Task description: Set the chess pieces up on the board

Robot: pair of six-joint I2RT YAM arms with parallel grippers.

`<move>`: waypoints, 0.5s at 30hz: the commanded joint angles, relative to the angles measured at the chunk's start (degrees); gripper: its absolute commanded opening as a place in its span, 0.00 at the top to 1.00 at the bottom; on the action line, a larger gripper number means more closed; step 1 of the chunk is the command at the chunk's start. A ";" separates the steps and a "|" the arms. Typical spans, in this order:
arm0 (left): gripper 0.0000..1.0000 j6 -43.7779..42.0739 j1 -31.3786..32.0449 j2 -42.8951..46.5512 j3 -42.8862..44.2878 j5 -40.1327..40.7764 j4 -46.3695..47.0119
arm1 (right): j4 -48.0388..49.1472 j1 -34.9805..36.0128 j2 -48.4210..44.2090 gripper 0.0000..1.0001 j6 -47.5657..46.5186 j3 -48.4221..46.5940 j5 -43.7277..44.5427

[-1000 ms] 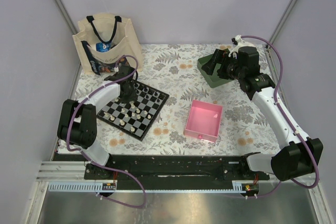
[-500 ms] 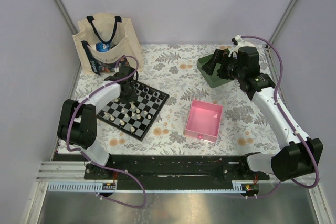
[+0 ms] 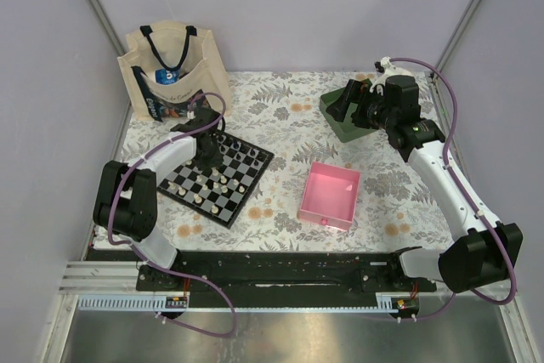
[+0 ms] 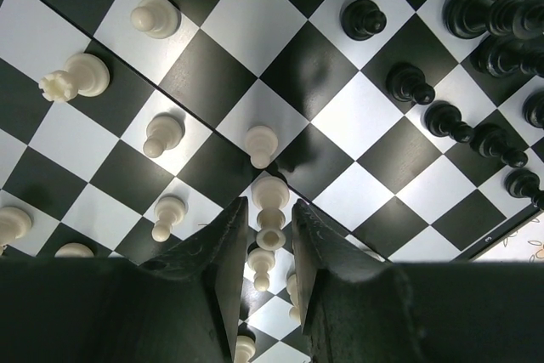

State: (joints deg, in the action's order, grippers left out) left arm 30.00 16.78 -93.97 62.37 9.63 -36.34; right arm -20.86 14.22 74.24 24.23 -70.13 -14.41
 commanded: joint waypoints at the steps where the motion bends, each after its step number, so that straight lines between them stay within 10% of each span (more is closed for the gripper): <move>1: 0.70 -0.03 0.36 0.28 0.38 0.92 0.83 | 1.97 0.20 0.21 0.01 -0.41 -0.71 0.26; 15: 0.84 0.23 0.36 0.11 1.26 1.09 0.92 | 1.88 0.20 0.03 0.01 -0.76 -0.36 0.53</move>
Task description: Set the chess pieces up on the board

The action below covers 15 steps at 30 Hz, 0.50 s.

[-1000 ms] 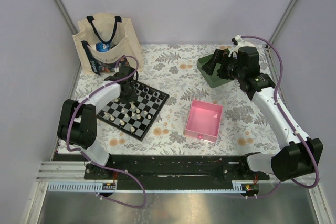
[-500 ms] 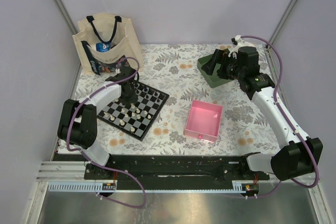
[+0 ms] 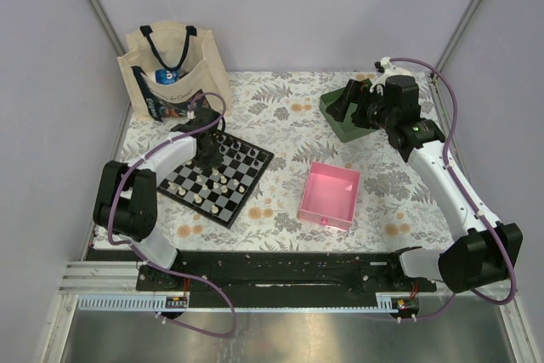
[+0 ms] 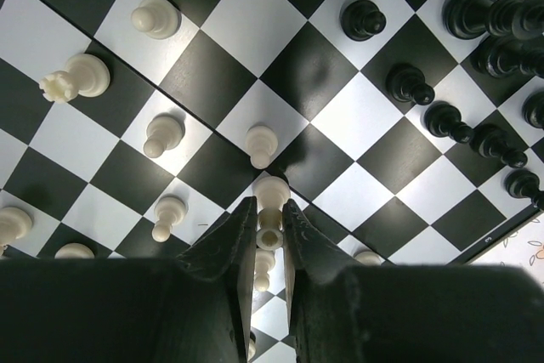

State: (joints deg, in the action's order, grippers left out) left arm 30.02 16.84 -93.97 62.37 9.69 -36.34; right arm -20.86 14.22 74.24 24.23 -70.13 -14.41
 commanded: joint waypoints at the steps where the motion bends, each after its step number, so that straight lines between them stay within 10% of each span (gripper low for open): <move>1: 0.87 0.13 0.21 0.28 1.18 1.12 0.83 | 1.79 0.28 -0.06 0.01 -0.67 -0.36 0.53; 15: 1.00 1.88 0.21 10.38 -0.14 5.24 -0.57 | 1.88 0.20 0.29 0.01 -0.50 -0.45 0.27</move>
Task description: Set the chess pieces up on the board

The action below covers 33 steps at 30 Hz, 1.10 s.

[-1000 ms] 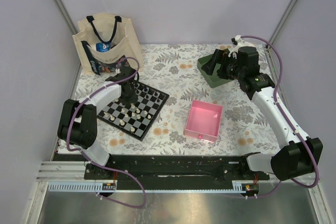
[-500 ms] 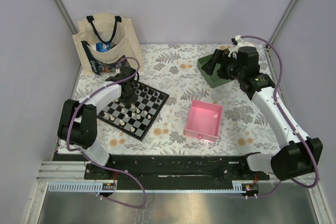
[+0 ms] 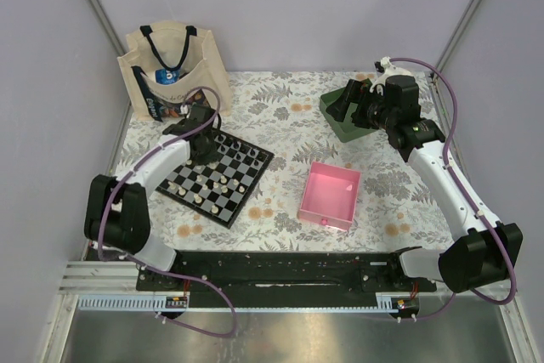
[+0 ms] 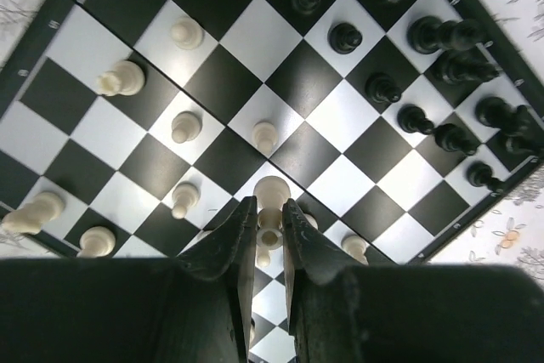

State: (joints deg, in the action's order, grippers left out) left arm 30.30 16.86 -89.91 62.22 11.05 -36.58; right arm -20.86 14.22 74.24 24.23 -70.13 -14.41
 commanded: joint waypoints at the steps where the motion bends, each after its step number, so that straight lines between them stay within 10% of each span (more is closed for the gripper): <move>1: 1.00 1.69 0.19 7.46 -0.08 4.33 -0.77 | 1.88 0.28 0.21 0.01 -0.50 -0.45 0.35; 33: 1.00 1.69 -7.55 18.63 -10.71 2.66 -6.93 | 3.02 0.28 0.73 0.01 0.64 0.17 -1.49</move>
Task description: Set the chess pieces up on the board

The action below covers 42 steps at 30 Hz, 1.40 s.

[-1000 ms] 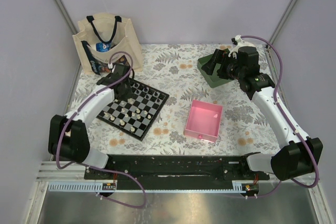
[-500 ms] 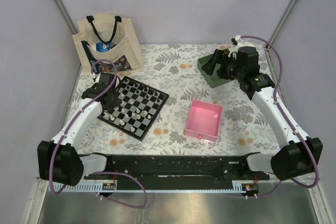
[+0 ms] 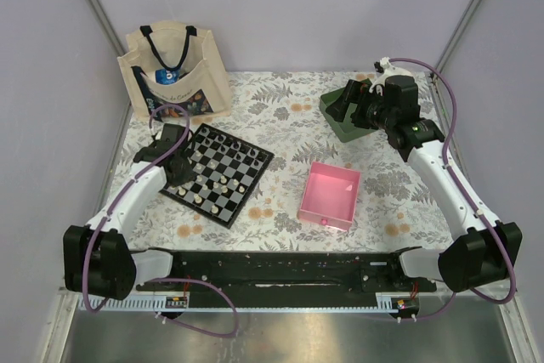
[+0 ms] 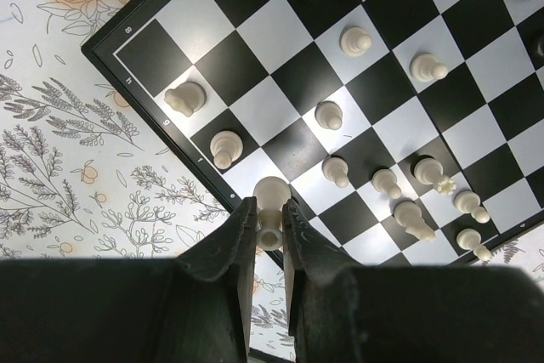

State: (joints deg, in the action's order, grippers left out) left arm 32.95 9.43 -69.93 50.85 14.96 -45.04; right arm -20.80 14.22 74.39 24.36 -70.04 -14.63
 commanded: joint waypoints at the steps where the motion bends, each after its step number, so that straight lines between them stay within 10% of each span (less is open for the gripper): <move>1: 1.00 -1.13 -0.11 -1.96 0.74 -1.77 1.44 | 3.04 0.28 0.58 0.01 0.51 -0.01 -1.27; 42: 1.00 3.44 -0.03 -6.88 -2.95 -0.02 3.29 | 2.25 0.28 0.58 0.01 0.16 -0.27 -1.19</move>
State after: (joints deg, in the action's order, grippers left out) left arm 35.66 9.43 -76.36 47.20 13.74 -43.35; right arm -20.40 14.24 75.68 24.53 -70.04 -14.76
